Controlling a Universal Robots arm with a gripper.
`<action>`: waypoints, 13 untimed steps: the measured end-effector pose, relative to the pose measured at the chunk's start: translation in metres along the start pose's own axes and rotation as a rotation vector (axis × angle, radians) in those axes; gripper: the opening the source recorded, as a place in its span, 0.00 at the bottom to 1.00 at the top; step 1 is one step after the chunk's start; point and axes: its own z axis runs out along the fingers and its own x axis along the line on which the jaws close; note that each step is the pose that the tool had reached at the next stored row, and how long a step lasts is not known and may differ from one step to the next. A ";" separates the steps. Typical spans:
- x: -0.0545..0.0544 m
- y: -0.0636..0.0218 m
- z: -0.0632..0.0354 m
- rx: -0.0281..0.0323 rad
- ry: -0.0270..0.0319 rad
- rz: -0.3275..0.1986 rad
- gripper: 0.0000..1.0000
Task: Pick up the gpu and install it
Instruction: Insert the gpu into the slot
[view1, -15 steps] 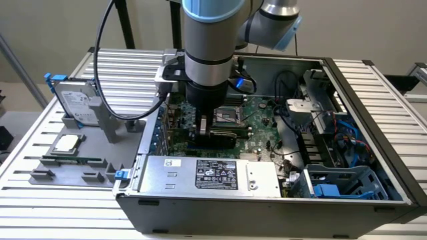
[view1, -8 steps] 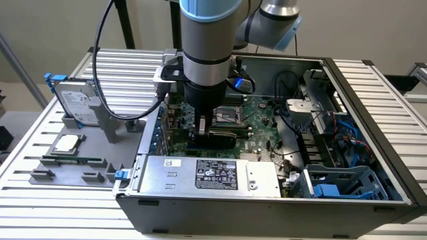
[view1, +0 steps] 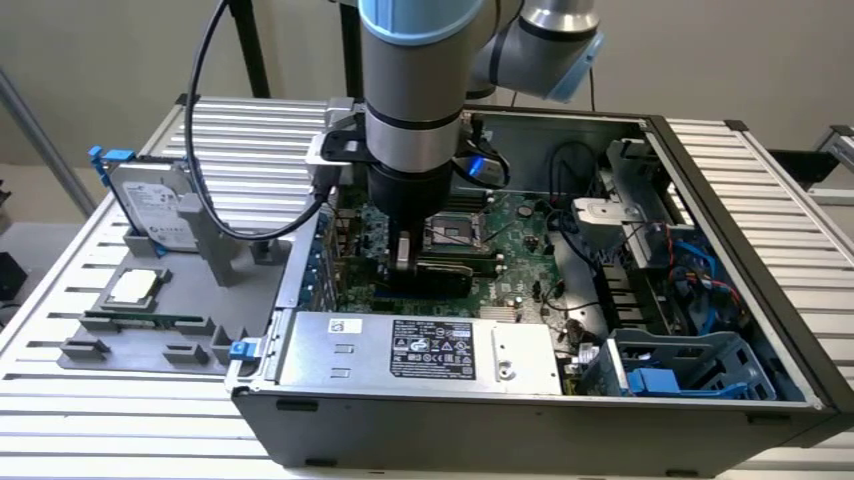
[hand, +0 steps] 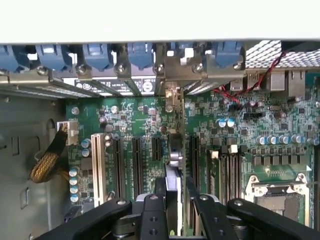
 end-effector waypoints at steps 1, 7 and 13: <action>0.000 0.0000 0.0000 0.0000 -0.0001 0.000 0.00; -0.001 0.0005 -0.0063 -0.0043 -0.0019 0.000 1.00; -0.002 0.0010 -0.0334 -0.0043 -0.0020 0.000 1.00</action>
